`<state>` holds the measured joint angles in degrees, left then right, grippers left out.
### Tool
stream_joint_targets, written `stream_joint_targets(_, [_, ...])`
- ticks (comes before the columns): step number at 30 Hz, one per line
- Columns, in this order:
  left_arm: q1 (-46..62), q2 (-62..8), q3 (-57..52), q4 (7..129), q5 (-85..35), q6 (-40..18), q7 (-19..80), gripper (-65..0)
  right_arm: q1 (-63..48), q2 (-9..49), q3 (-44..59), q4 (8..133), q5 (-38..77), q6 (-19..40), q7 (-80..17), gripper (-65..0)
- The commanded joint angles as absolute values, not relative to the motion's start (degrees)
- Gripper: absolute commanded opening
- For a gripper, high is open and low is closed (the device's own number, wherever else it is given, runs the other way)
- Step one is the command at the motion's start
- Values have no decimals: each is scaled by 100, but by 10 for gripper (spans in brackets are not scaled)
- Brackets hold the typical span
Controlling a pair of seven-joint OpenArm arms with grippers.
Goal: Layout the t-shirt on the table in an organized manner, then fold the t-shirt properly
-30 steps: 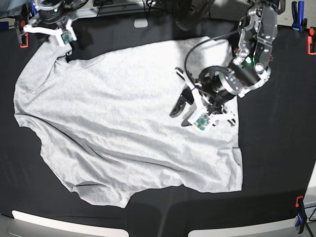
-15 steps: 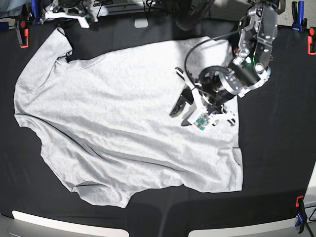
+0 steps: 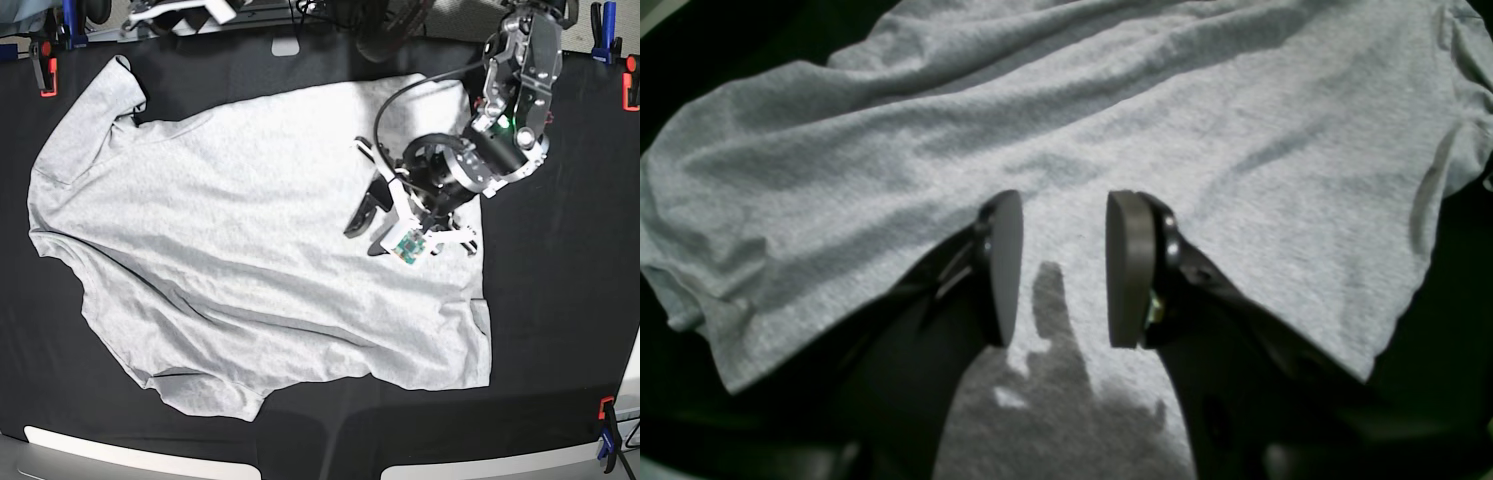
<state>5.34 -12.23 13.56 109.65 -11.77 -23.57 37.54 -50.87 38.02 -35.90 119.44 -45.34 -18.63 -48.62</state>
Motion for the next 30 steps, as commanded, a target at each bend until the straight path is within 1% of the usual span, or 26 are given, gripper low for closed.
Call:
stream_joint_targets(1, [464,-1212,1356,11076,-1269,-2331,3623,-456,-5144,3894,-3575,12160,-4678,-2012,-4901,-380])
stream_joint_targets(6, [464,-1212,1356,11076,-1267,-2333,3623,-456,-5129,3918,-3087,12234,-4539,-2152,-5127,-381])
stream_joint_targets(11, [464,-1212,1356,11076,-1269,-2333,3623,-456,-5127,3918,-2244,12234,-3802,-2126,-5094,-381])
stream_joint_targets(15, [464,-1212,1356,11076,-1269,-2331,3623,-456,-5127,3918,-1739,12182,-2978,-1653,-4757,-381])
stream_joint_targets(17, [464,-1212,1356,11076,-1269,-2333,3621,-456,-5124,3905,-1645,12110,-2709,-1437,-4521,-381])
stream_joint_targets(19, [467,-1212,1356,11076,-1269,-2331,3623,-456,-5078,3868,-1653,11990,-2679,-1385,-4379,-381])
stream_joint_targets(26, [493,-1214,1356,11076,-1267,-2333,3623,-456,-4464,3586,-1651,11118,-2685,-1372,-4394,-381])
stream_joint_targets(30, [491,-1212,1356,11076,-1269,-2333,3621,-456,-4285,3588,-1651,10781,-2849,-1372,-4431,-381])
